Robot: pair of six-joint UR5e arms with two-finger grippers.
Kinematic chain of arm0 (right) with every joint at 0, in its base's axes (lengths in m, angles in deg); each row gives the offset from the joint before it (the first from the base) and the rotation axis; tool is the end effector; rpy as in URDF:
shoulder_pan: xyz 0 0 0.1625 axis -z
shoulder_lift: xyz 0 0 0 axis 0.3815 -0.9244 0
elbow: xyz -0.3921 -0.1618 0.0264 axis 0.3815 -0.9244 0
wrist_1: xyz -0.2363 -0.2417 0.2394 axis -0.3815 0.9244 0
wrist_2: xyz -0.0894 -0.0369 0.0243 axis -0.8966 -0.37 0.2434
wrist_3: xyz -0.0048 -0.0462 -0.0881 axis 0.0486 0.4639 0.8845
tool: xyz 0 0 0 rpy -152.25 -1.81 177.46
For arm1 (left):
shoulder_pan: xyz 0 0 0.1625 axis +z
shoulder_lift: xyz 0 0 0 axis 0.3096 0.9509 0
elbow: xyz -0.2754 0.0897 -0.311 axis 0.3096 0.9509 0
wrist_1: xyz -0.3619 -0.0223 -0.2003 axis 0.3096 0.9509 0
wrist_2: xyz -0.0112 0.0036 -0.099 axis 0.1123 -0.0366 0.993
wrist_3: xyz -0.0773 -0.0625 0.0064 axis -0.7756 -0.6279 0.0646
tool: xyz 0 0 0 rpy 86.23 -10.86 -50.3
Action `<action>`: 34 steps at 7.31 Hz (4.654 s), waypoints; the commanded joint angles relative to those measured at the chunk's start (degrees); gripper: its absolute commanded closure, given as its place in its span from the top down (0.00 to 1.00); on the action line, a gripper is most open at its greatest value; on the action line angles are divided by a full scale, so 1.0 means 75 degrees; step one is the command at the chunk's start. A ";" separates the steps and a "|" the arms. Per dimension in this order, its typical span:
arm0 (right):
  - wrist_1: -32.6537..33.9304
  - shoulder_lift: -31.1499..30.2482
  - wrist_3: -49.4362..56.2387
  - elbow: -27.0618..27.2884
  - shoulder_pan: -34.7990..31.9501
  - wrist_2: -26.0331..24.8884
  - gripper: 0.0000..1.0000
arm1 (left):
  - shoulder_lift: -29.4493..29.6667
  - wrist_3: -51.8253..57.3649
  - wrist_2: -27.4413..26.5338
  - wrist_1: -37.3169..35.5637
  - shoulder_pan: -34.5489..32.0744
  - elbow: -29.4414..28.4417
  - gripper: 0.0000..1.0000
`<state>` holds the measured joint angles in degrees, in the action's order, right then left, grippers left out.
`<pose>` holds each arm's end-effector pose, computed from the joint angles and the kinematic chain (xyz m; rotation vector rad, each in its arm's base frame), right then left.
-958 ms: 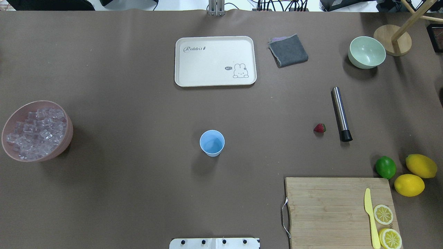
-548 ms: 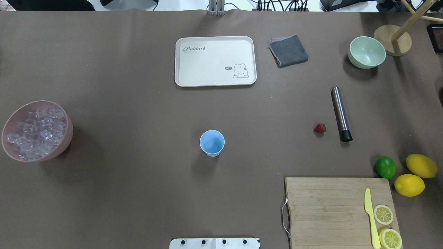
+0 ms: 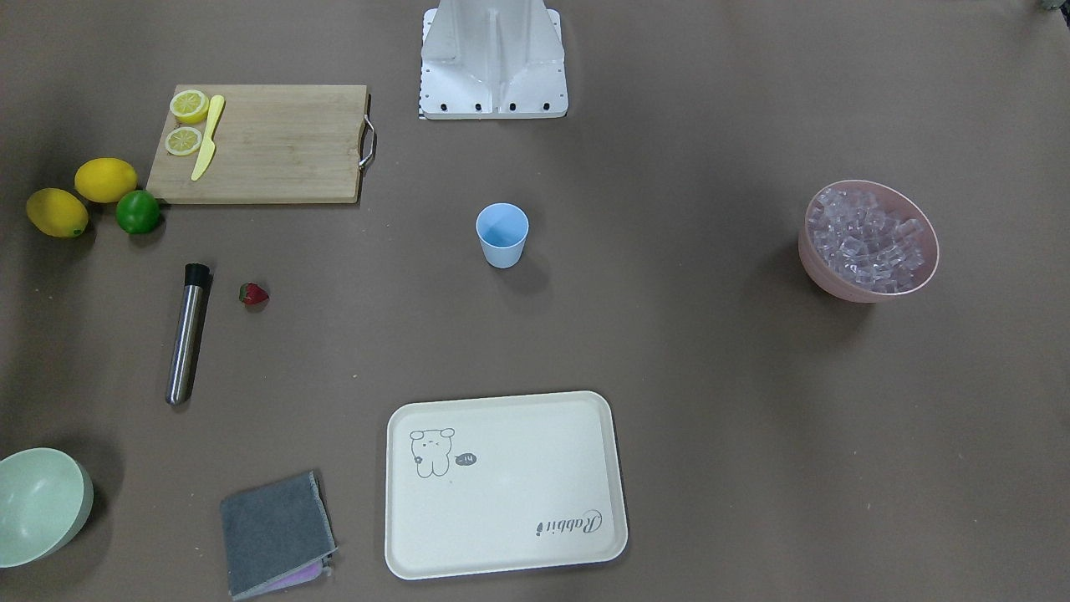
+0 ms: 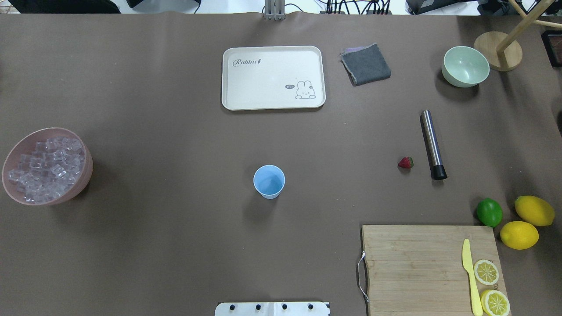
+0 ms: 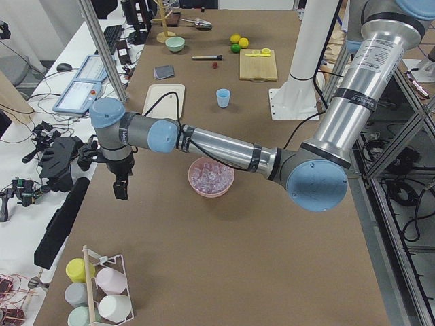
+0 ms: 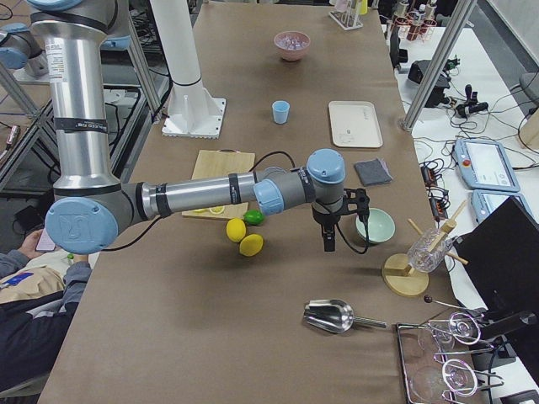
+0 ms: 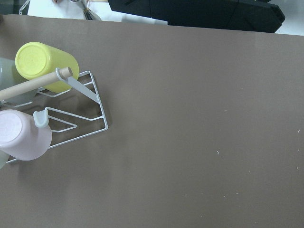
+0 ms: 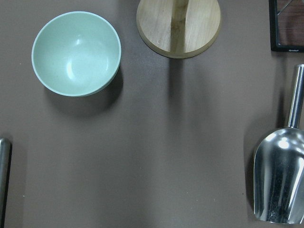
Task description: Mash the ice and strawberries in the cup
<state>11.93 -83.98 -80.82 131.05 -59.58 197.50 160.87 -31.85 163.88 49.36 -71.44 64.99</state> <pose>-0.0067 -0.5290 0.5563 0.1773 -0.7804 0.0376 -0.0622 -0.6642 0.5019 0.1014 0.7296 -0.1713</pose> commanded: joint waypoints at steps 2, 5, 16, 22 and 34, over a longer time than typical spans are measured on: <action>0.0000 -0.0082 -0.0045 -0.0007 0.0000 0.0003 1.00 | -0.0129 0.0209 0.0288 0.0441 -0.0082 0.0020 0.98; 0.0011 -0.0141 -0.0127 0.0051 -0.0011 0.0061 1.00 | -0.0083 0.0185 0.0406 0.0901 -0.0129 0.0077 0.98; 0.0000 -0.1298 -0.1429 0.1033 -0.0211 0.0389 1.00 | -0.1078 0.0057 0.2411 0.1053 0.1907 0.2853 0.98; 0.0000 -0.1406 -0.1405 0.0966 -0.0223 0.0413 1.00 | -0.3585 0.2875 0.1765 0.4592 0.3223 0.2481 0.97; 0.0000 -0.1348 -0.1429 0.0720 -0.0211 0.0343 1.00 | -0.3622 0.4390 0.2093 0.6326 0.4278 0.2049 0.81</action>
<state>11.93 -94.33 -91.53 136.86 -61.16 200.09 133.64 -0.97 179.59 96.77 -39.45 81.27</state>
